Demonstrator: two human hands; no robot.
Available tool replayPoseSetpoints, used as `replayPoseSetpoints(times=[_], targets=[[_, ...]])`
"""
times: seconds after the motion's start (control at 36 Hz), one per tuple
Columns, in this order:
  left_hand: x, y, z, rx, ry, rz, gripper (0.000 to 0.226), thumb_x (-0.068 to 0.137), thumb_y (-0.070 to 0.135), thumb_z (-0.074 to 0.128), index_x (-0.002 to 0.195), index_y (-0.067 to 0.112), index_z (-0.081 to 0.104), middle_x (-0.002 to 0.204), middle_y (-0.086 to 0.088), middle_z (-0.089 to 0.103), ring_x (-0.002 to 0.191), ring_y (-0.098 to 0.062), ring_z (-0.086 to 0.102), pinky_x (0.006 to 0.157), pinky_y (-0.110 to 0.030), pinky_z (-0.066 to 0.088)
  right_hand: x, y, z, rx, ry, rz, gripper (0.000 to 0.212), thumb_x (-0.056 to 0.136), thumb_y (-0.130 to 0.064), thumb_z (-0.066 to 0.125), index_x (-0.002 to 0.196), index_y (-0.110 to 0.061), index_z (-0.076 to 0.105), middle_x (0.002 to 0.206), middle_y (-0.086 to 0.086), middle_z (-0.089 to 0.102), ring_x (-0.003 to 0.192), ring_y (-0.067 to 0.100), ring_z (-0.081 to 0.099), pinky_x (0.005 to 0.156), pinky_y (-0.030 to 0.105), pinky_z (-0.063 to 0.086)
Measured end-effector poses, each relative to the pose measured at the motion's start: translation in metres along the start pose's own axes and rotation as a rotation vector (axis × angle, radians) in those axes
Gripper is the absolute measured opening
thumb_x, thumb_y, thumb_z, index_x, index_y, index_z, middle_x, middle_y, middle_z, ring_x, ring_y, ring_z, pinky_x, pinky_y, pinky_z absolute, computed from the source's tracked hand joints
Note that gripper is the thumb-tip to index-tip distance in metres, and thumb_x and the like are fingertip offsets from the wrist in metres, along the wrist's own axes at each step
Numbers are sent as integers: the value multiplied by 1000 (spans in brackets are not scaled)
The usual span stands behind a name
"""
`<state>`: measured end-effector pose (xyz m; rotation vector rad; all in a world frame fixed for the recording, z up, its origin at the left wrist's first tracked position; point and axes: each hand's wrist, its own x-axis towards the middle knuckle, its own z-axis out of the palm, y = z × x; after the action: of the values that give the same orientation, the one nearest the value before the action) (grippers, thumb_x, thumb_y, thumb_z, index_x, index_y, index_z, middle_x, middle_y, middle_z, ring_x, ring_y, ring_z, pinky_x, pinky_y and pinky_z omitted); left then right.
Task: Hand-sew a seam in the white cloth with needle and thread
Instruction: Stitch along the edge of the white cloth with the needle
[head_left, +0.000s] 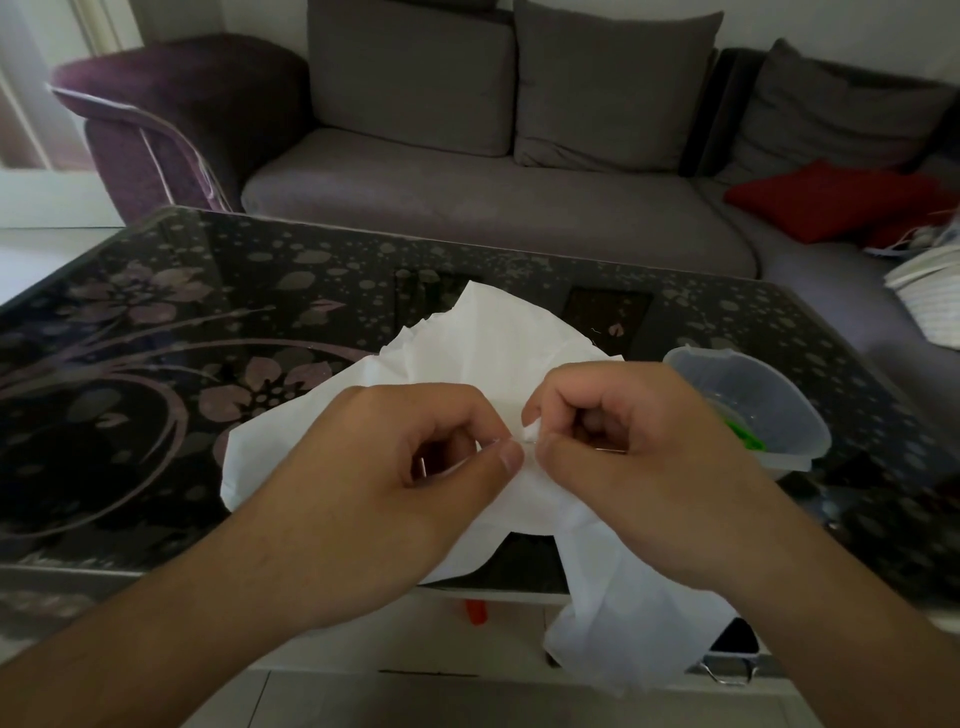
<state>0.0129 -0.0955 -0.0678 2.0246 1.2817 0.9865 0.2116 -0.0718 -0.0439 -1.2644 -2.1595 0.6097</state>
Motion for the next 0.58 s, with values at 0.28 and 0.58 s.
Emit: replayPoseSetpoints(times=[0.28, 0.58], targets=[[2, -2, -1, -25, 26, -50, 18, 89, 48, 63, 80, 36, 73, 70, 12, 67, 68, -10, 63, 63, -17, 47, 0, -1, -6, 170, -45, 72, 22, 86, 1, 65, 67, -10, 64, 84, -1, 69, 82, 7, 66, 65, 14, 50], [5, -2, 1, -171, 3, -117, 16, 91, 41, 67, 83, 32, 77, 70, 1, 69, 64, -14, 62, 65, -24, 46, 3, 5, -9, 497, -135, 131, 15, 75, -7, 63, 63, -13, 65, 87, 2, 71, 66, 5, 57, 57, 17, 44]])
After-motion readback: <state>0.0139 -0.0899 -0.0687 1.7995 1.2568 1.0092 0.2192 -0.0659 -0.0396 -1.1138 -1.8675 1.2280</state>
